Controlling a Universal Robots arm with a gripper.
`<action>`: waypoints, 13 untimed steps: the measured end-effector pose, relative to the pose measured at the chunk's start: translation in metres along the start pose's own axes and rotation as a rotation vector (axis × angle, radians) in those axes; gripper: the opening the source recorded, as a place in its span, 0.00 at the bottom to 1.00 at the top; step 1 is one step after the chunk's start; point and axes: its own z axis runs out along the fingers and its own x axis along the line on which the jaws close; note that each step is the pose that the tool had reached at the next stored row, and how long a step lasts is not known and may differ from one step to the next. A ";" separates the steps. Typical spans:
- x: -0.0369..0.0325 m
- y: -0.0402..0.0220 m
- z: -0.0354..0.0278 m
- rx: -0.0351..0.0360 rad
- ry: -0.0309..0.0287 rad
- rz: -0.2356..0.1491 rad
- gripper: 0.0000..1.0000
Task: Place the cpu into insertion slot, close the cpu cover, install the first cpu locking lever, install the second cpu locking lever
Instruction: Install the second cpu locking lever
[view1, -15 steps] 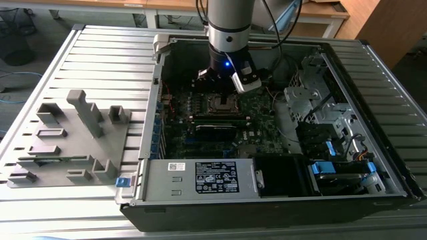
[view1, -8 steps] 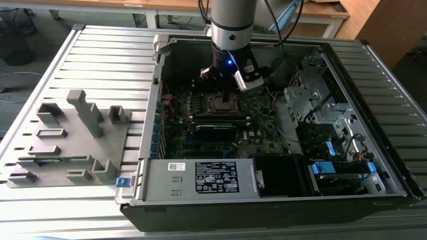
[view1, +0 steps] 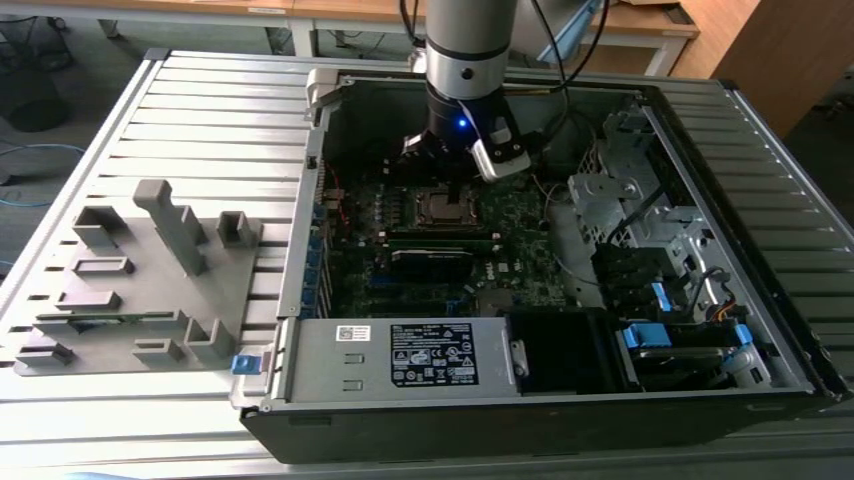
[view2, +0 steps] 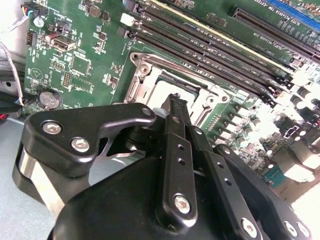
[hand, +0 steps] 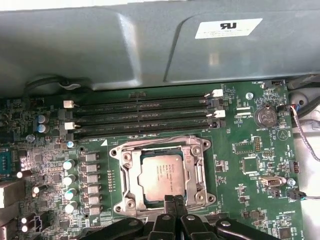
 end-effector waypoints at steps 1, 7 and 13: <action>-0.0001 0.0001 -0.0009 -0.0001 -0.0001 0.000 0.11; -0.0001 0.0008 -0.0027 -0.0002 -0.0001 0.000 0.11; 0.0002 0.0040 -0.0023 -0.0003 -0.0001 0.000 0.11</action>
